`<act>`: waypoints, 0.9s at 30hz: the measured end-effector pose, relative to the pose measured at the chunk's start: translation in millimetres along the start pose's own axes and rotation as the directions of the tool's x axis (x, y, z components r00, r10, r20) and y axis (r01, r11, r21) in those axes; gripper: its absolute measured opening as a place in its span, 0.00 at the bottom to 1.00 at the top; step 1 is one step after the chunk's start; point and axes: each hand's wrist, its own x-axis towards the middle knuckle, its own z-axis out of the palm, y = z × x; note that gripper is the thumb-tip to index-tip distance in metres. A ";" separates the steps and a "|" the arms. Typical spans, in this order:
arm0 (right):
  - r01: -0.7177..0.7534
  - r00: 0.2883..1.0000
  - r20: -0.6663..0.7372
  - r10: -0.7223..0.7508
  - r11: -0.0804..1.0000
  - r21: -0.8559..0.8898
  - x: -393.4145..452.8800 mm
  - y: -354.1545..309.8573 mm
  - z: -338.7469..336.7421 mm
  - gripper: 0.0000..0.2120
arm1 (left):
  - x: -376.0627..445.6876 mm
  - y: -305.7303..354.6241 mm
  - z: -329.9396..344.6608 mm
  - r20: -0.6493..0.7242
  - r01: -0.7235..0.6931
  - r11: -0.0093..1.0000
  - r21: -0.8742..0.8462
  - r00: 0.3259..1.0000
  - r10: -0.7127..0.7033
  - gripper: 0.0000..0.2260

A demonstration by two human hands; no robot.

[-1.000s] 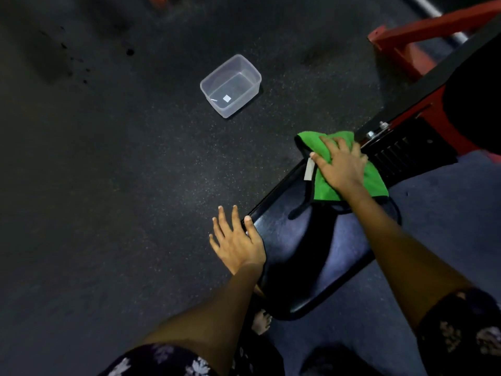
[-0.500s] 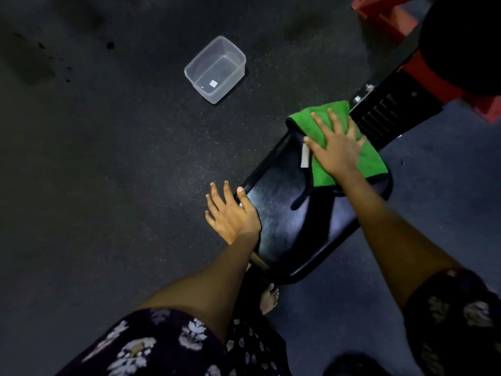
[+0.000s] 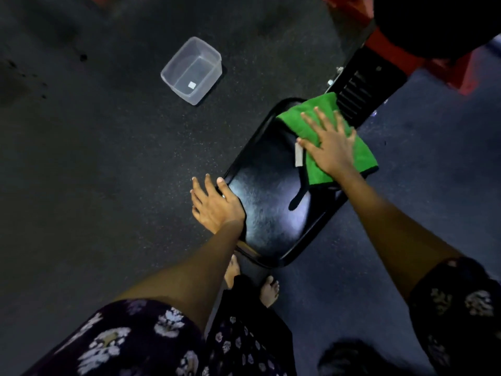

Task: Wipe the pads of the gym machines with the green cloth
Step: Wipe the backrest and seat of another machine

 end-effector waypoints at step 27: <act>-0.306 0.926 0.325 0.190 0.883 0.356 -241.4 -192.4 18.5 0.22 | -84.3 -91.7 -130.7 0.896 0.592 0.686 -0.423 0.387 0.218 0.21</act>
